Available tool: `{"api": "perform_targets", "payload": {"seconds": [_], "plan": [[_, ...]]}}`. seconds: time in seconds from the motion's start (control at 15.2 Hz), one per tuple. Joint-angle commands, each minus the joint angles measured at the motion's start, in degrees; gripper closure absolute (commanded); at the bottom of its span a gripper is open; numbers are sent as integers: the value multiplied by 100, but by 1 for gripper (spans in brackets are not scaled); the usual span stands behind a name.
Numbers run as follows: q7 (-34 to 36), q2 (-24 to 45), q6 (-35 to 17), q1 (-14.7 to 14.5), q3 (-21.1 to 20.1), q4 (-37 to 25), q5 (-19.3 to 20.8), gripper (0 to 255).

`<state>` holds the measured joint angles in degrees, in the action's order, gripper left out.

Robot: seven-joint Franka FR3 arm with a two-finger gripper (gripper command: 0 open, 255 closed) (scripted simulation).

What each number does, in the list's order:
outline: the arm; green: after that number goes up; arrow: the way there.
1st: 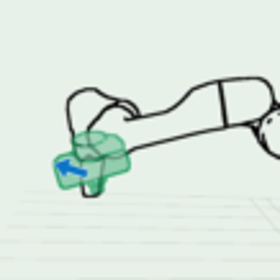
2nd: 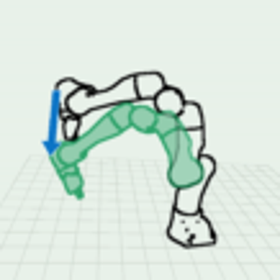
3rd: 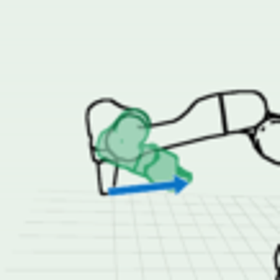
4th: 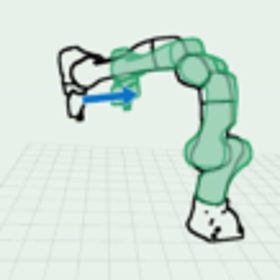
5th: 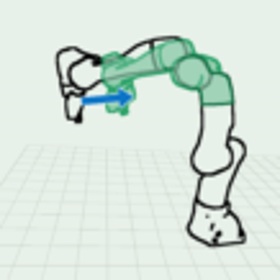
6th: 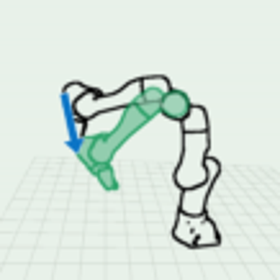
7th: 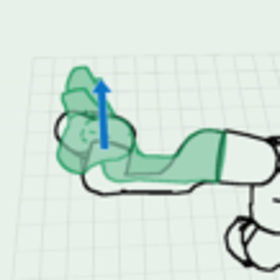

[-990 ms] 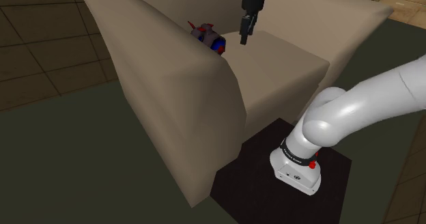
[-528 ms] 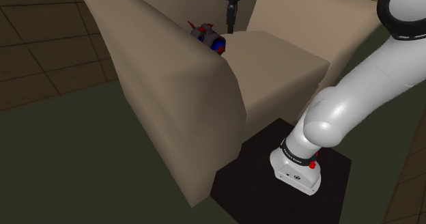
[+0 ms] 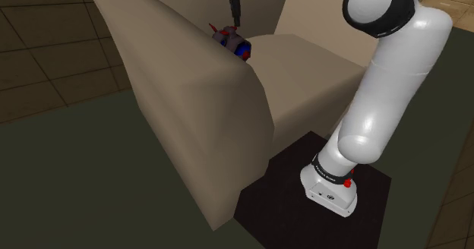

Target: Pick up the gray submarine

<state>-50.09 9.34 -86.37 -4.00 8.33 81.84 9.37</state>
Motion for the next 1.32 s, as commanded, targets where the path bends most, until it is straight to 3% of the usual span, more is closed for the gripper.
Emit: {"api": "perform_targets", "payload": {"seconds": [0.0,0.13,0.59,0.73,0.79,1.25], "plan": [[-351,534,165,-21,-54,-671,21,0],[-595,948,348,-25,-92,-1254,37,0],[-467,768,-310,-34,-103,-406,54,0],[-467,768,-310,-34,-103,-405,54,0],[-467,766,-310,-34,-103,-404,54,255],[-467,760,-304,-35,-103,-403,54,255]]}}
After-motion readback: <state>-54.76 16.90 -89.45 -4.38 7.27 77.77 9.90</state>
